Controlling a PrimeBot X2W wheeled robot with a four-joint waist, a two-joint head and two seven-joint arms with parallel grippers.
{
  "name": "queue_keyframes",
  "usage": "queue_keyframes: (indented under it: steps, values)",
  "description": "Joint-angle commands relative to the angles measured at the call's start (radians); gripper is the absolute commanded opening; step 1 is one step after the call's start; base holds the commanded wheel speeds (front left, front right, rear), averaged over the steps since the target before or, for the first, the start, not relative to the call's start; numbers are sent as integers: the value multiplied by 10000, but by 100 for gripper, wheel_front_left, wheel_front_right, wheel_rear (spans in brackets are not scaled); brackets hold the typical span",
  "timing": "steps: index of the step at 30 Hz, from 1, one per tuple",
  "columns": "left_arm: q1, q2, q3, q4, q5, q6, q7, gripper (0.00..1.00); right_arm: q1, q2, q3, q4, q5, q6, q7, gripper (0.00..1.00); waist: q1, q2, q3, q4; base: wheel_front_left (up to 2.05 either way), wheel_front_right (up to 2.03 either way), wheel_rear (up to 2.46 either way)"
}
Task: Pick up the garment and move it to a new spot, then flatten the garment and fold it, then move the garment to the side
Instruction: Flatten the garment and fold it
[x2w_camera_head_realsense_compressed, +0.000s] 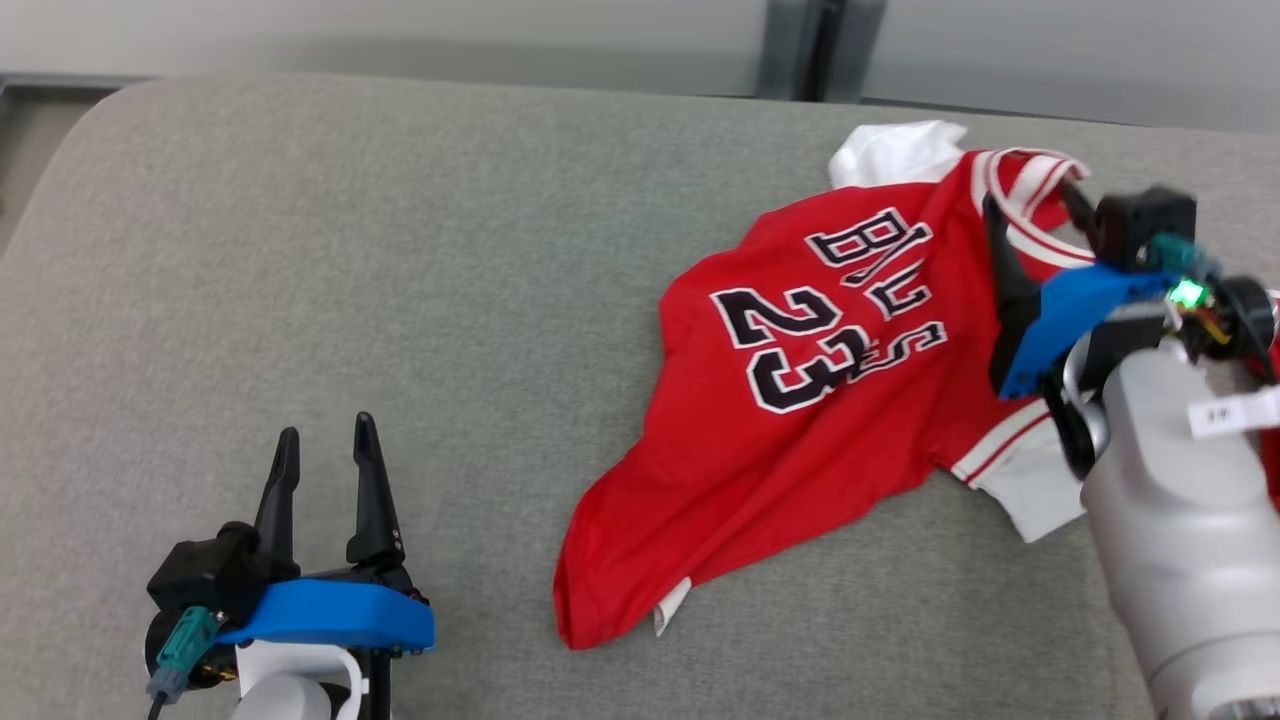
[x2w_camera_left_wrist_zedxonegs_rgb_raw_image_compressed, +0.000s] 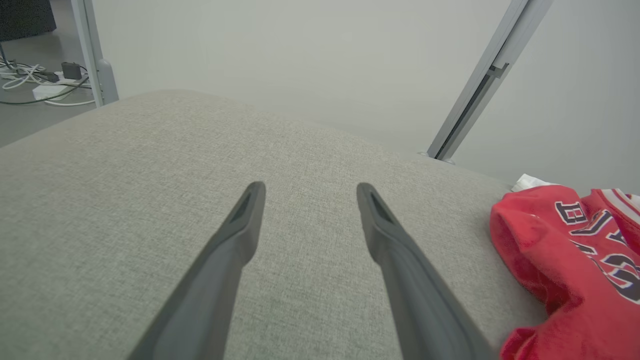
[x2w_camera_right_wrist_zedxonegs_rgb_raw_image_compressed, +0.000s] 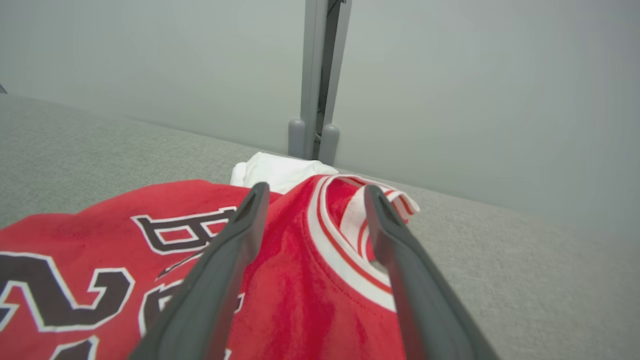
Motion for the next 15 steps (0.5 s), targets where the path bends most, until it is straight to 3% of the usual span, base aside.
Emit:
queue_keyframes:
  steps: [1,8,15]
  values:
    - [52,63,50,7,51,-5,-43,100,322,36,25,-76,130,-3,-131,100,0,0,-334,-370,0,0,0]
    - [407,78,45,-75,64,109,-9,100,2621,395,17,-1190,914,-3,-433,100,0,0,-836,-1018,0,0,0]
    - [546,162,-7,-255,13,146,136,100,4515,581,-910,-2796,861,-3,261,100,0,0,-860,-1310,0,0,0]
